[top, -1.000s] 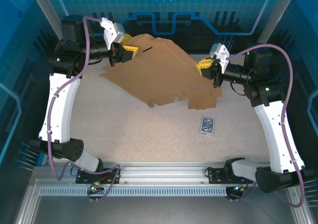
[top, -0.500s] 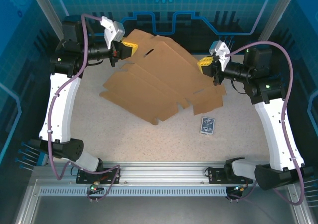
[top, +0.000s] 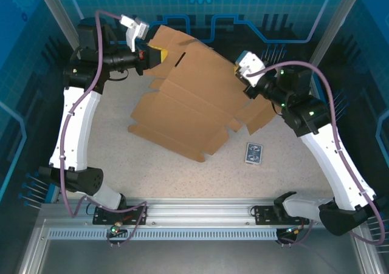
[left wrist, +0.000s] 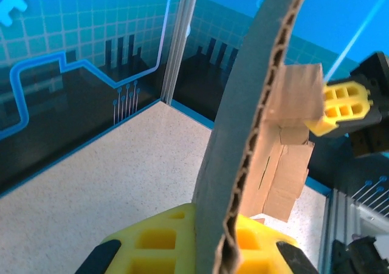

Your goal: Fold the paper box

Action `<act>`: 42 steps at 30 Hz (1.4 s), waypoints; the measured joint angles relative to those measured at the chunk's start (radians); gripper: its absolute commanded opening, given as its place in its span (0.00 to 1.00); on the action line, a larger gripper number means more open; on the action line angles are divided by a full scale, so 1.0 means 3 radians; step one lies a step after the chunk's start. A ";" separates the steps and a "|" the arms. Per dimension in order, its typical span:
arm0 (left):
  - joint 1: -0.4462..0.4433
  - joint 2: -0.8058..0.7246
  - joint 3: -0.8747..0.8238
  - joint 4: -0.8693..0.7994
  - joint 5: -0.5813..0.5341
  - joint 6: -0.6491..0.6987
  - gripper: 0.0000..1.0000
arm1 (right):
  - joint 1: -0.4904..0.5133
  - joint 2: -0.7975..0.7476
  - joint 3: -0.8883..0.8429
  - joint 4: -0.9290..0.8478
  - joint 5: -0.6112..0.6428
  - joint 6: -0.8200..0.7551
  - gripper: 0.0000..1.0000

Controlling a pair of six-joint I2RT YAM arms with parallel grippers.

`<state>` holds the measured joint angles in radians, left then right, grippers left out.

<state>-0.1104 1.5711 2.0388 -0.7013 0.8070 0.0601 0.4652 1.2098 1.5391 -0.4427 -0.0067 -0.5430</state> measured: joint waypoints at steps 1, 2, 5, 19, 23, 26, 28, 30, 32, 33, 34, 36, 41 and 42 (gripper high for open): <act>0.0005 0.0018 0.0000 0.0000 -0.0014 -0.0056 0.00 | 0.0086 0.0000 -0.0060 0.0075 0.0177 -0.0086 0.00; 0.0011 0.0045 0.0001 0.0000 -0.0027 -0.0125 0.00 | 0.0167 0.0000 -0.0131 0.0168 0.0357 -0.0179 0.00; 0.0017 0.0150 0.0001 -0.0001 -0.0060 -0.0313 0.00 | 0.0322 0.0001 -0.0324 0.0388 0.0769 -0.0392 0.00; 0.0086 0.0453 0.0001 -0.0053 -0.0057 -0.0847 0.00 | 0.0374 0.0153 -0.0511 0.0557 0.1105 -0.0417 0.00; 0.0111 0.0533 0.0001 -0.0067 -0.0065 -0.0905 0.00 | 0.0310 0.0280 -0.0394 0.0367 0.0958 -0.0183 0.00; 0.0120 0.0633 -0.0006 -0.0075 -0.0081 -0.0919 0.00 | 0.0223 0.0399 -0.0304 0.0230 0.0844 0.0017 0.00; 0.0120 0.0708 -0.0036 -0.0088 -0.0090 -0.0941 0.00 | 0.0169 0.0490 -0.0272 0.0135 0.0776 0.0148 0.00; 0.0120 0.0797 -0.0043 -0.0093 -0.0102 -0.0969 0.01 | 0.0113 0.0594 -0.0239 0.0051 0.0702 0.0277 0.00; 0.0120 0.0912 -0.0043 -0.0093 -0.0112 -0.0983 0.02 | 0.0050 0.0692 -0.0237 0.0008 0.0618 0.0393 0.00; 0.0120 0.0982 -0.0043 -0.0093 -0.0118 -0.0989 0.04 | 0.0019 0.0746 -0.0237 -0.0013 0.0590 0.0445 0.00; 0.0120 0.1048 -0.0043 -0.0092 -0.0122 -0.0992 0.05 | -0.0009 0.0807 -0.0235 -0.0025 0.0561 0.0496 0.00; 0.0120 0.1175 -0.0043 -0.0089 -0.0146 -0.0991 0.10 | -0.0051 0.0912 -0.0235 -0.0045 0.0514 0.0570 0.00; 0.0120 0.1469 -0.0043 -0.0039 -0.0277 -0.0994 0.23 | -0.0145 0.1151 -0.0235 -0.0123 0.0429 0.0692 0.00; 0.0120 0.1523 -0.0043 -0.0019 -0.0328 -0.0996 0.26 | -0.0163 0.1190 -0.0235 -0.0137 0.0418 0.0703 0.00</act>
<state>-0.0746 2.0281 2.0258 -0.7071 0.7086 -0.2386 0.4164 1.5669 1.4685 -0.4839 0.1188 -0.3321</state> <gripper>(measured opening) 0.208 0.046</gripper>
